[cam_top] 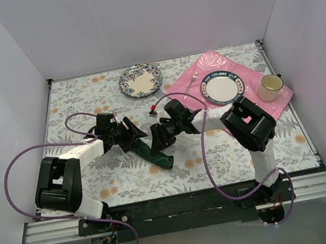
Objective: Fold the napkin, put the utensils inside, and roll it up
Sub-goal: Roll the napkin with the utensil
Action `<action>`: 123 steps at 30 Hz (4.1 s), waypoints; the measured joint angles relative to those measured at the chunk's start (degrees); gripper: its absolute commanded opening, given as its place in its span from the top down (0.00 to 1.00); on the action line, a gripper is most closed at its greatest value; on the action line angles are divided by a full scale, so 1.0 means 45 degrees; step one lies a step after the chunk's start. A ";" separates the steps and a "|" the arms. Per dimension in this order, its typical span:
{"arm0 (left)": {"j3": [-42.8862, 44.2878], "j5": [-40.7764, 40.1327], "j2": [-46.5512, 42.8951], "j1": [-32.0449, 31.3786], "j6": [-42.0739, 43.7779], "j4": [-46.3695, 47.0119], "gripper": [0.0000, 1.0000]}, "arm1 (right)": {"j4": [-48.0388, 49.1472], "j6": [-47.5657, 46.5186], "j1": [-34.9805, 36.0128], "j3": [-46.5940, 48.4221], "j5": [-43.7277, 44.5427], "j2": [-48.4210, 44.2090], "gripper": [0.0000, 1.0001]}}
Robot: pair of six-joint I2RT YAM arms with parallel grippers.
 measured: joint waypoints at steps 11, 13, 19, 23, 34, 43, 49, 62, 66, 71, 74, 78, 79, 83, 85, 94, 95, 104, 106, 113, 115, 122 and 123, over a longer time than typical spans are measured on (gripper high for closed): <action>0.0223 0.0257 0.0418 0.0000 0.0243 0.0112 0.38 | -0.4473 -0.4119 0.0398 0.1229 0.2516 -0.0981 0.28; 0.0267 0.0287 0.0515 0.0000 0.0272 0.0121 0.38 | -0.4527 -0.4289 0.0622 0.1229 0.2715 -0.1025 0.28; 0.0316 0.0389 0.0797 0.0024 0.0257 0.0316 0.37 | -0.4289 -0.4420 0.1117 0.1005 0.3487 -0.1214 0.30; 0.0466 0.0432 0.0908 0.0063 0.0311 0.0238 0.37 | -0.3745 -0.4435 0.1146 0.0078 0.4216 -0.1870 0.31; 0.2205 0.0918 0.1409 0.0384 0.0738 -0.1010 0.35 | -0.4061 -0.4507 0.1375 -0.0185 0.5270 -0.2375 0.31; 0.3463 0.0374 0.1049 0.0709 0.0903 -0.2390 0.34 | -0.5586 -0.5309 0.2142 0.1341 0.7334 -0.2438 0.20; 0.3376 -0.1486 0.0729 0.1195 0.0389 -0.3978 0.33 | -0.6411 -0.5853 0.3449 0.2822 0.9190 -0.2312 0.17; 0.2448 -0.3390 -0.0627 0.1977 -0.0223 -0.5338 0.34 | -0.7257 -0.6523 0.5387 0.5129 1.2653 0.0525 0.20; 0.2239 -0.3395 -0.0656 0.2040 -0.0228 -0.5382 0.34 | -0.7383 -0.6688 0.5605 0.5129 1.3668 0.0811 0.24; 0.2069 -0.3415 -0.0787 0.2142 -0.0223 -0.5387 0.34 | -0.7266 -0.6917 0.5974 0.5129 1.4911 0.0937 0.31; 0.2069 -0.3419 -0.0831 0.2225 -0.0214 -0.5367 0.34 | -0.7145 -0.6970 0.6130 0.5129 1.5446 0.1015 0.39; 0.1967 -0.3395 -0.1010 0.2322 -0.0170 -0.5309 0.34 | -0.6936 -0.7053 0.6193 0.5124 1.5941 0.1141 0.45; 0.1928 -0.3376 -0.1059 0.2346 -0.0160 -0.5309 0.34 | -0.6878 -0.7057 0.6183 0.5100 1.6004 0.1156 0.48; 0.1797 -0.3181 -0.1180 0.2433 -0.0053 -0.5260 0.34 | -0.6611 -0.7111 0.6169 0.4940 1.6116 0.1156 0.54; 0.1744 -0.3050 -0.1185 0.2467 0.0000 -0.5207 0.34 | -0.6518 -0.7111 0.6154 0.4877 1.6111 0.1156 0.58; 0.1647 -0.2633 -0.1185 0.2550 0.0194 -0.5066 0.34 | -0.6105 -0.7150 0.5853 0.4741 1.5985 0.1141 0.76; 0.1642 -0.2565 -0.1185 0.2550 0.0219 -0.5027 0.34 | -0.6057 -0.7145 0.5809 0.4741 1.5902 0.1132 0.77; 0.1617 -0.1899 -0.1185 0.2647 0.0408 -0.4915 0.34 | -0.5989 -0.6630 0.4959 0.4634 1.3877 0.0782 0.84; 0.1617 -0.1734 -0.1190 0.2735 0.0442 -0.4925 0.33 | -0.5965 -0.6353 0.4614 0.4561 1.3051 0.0661 0.84; 0.1914 -0.1331 -0.1375 0.3031 0.0651 -0.5323 0.33 | -0.5547 -0.4993 0.3113 0.4318 0.9204 0.0457 0.85; 0.2215 -0.1214 -0.1443 0.3060 0.0743 -0.5464 0.33 | -0.5144 -0.4439 0.2599 0.4007 0.7902 0.0359 0.85; 0.2516 0.0121 -0.1617 0.3070 0.1025 -0.5202 0.33 | -0.3487 -0.2647 0.1379 0.2856 0.4318 0.0257 0.84; 0.2443 0.0515 -0.1617 0.3070 0.1035 -0.5032 0.33 | -0.3167 -0.2312 0.1273 0.2642 0.3784 0.0257 0.84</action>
